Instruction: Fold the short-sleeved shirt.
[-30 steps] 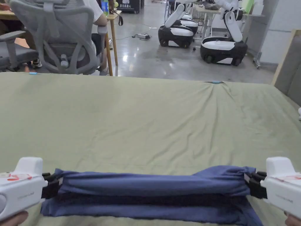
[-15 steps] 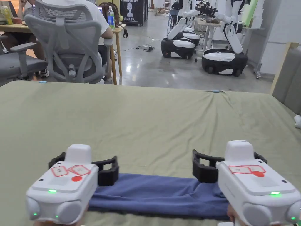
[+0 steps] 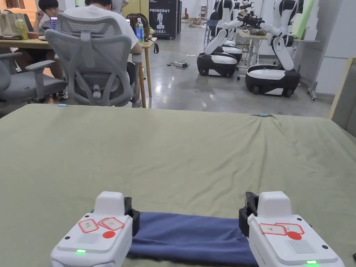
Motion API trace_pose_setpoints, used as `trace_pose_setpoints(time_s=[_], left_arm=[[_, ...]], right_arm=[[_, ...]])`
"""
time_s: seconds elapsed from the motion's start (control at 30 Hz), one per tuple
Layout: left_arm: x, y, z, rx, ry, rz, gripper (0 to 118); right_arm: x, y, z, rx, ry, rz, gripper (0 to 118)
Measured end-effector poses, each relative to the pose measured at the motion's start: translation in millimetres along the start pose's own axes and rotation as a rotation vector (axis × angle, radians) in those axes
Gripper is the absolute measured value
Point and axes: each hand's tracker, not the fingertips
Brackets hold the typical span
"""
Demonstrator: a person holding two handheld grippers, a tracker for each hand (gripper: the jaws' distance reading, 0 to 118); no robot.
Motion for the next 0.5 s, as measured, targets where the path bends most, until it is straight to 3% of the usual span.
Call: trace_pose_setpoints(time_s=[0.03, 0.07, 0.1, 0.13, 0.17, 0.2, 0.23, 0.3, 0.4, 0.47, 0.5], left_arm=[[-19, -4, -4, -0.023, -0.025, 0.064, 1], [-33, -8, -7, -0.041, -0.043, 0.109, 11], [-51, -13, -13, -0.075, -0.074, 0.168, 32], [-71, -19, -19, -0.103, -0.129, 0.249, 73], [-92, -27, -25, -0.113, -0.188, 0.346, 101], [-107, -35, -30, -0.129, -0.208, 0.424, 118], [-124, -43, -33, -0.131, -0.212, 0.493, 114], [-154, -59, -47, -0.167, -0.177, 0.577, 117], [-184, -85, -70, -0.208, -0.234, 0.781, 117], [-195, -107, -95, -0.28, -0.38, 1.013, 109], [-193, -116, -103, -0.21, -0.506, 1.107, 100]], right_arm=[[-3, -1, 0, -0.005, 0.0, 0.011, 0], [-6, -2, 0, -0.007, -0.002, 0.015, 0], [-8, -3, -1, -0.015, -0.002, 0.015, 0], [-11, -6, 0, -0.021, 0.001, 0.01, 0], [-14, -8, -1, -0.029, 0.005, 0.002, 0], [-17, -10, -2, -0.033, 0.004, -0.001, 0], [-20, -12, -4, -0.039, 0.004, -0.002, 0], [-26, -17, -6, -0.049, -0.002, 0.003, 0], [-31, -23, -7, -0.07, -0.013, 0.025, 0], [-30, -26, -10, -0.084, -0.021, 0.015, 0], [-30, -27, -12, -0.089, -0.027, 0.008, 0]])
